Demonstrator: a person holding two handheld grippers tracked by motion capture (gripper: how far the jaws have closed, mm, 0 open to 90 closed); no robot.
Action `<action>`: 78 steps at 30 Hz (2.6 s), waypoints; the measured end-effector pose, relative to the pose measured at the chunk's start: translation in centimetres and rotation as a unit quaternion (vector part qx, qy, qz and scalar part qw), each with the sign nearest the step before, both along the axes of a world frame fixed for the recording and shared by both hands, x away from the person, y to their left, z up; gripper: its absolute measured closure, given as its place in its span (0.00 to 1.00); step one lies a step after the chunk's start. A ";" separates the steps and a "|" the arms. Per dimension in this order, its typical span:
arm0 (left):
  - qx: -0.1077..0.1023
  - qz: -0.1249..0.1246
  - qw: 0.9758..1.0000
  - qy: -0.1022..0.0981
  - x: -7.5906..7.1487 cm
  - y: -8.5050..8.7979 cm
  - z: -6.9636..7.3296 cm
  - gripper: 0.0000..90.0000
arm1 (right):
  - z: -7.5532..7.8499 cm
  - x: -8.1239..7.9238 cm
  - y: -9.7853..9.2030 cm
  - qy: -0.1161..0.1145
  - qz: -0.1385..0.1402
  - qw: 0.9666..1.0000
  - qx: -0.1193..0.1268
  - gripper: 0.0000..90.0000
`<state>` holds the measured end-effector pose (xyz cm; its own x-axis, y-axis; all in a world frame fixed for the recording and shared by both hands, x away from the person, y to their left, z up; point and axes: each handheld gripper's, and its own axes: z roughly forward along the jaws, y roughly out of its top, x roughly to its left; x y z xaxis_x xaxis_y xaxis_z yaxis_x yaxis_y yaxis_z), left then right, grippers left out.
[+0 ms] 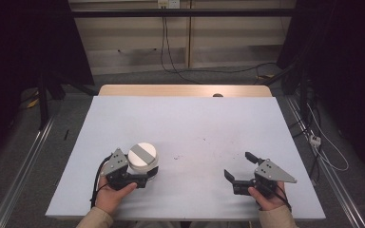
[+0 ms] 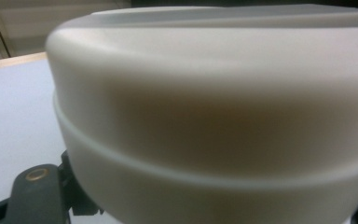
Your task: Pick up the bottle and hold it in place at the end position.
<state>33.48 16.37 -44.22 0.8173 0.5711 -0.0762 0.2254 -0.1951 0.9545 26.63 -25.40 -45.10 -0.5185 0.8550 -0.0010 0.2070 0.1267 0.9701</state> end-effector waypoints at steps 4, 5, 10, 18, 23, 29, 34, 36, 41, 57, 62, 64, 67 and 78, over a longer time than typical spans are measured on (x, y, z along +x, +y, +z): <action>-0.003 -0.001 1.000 -0.008 0.4 -0.6 0.2 0.20 | 0.0 0.0 0.1 0.000 0.001 1.000 -0.001 0.03; -0.005 -0.002 1.000 -0.009 0.5 -0.7 0.3 0.20 | 0.0 0.0 0.1 0.000 0.001 1.000 -0.002 0.03; -0.006 -0.001 1.000 -0.012 1.1 -1.5 0.4 0.20 | 0.0 0.0 0.1 -0.001 0.003 1.000 -0.002 0.03; -0.007 0.004 1.000 -0.015 2.1 -2.4 0.7 0.20 | 0.0 0.1 0.1 -0.001 0.002 1.000 -0.003 0.03; -0.004 0.008 1.000 -0.012 2.7 -2.8 0.8 0.20 | 0.0 0.1 0.2 -0.002 0.003 1.000 -0.003 0.03; -0.006 0.012 1.000 -0.014 3.3 -3.1 0.8 0.20 | 0.0 0.1 0.2 -0.001 0.003 1.000 -0.003 0.03; -0.007 0.014 1.000 -0.018 3.8 -3.4 1.0 0.21 | 0.0 0.1 0.2 -0.002 0.003 1.000 -0.003 0.03; -0.004 0.013 1.000 -0.019 4.0 -3.6 1.1 0.20 | 0.0 0.1 0.2 -0.002 0.003 1.000 -0.003 0.03; -0.006 0.010 1.000 -0.015 4.4 -4.2 1.1 0.20 | 0.0 0.1 0.1 -0.002 0.003 1.000 -0.003 0.03; 0.000 0.009 1.000 -0.021 5.5 -5.5 1.3 0.20 | 0.0 0.0 0.0 -0.004 -0.001 1.000 0.002 0.03; -0.001 0.006 1.000 -0.021 6.0 -5.9 1.3 0.20 | 0.1 0.0 -0.1 -0.005 -0.005 1.000 0.006 0.03; 0.000 0.008 1.000 -0.022 6.2 -6.0 1.3 0.21 | 0.1 0.0 -0.2 -0.005 -0.006 1.000 0.006 0.03; -0.003 0.008 1.000 -0.019 6.4 -6.3 1.1 0.20 | 0.0 0.0 -0.2 -0.003 -0.005 1.000 0.007 0.03; -0.001 0.006 1.000 -0.021 7.1 -6.9 1.1 0.20 | 0.0 0.0 -0.1 0.000 -0.005 1.000 0.012 0.03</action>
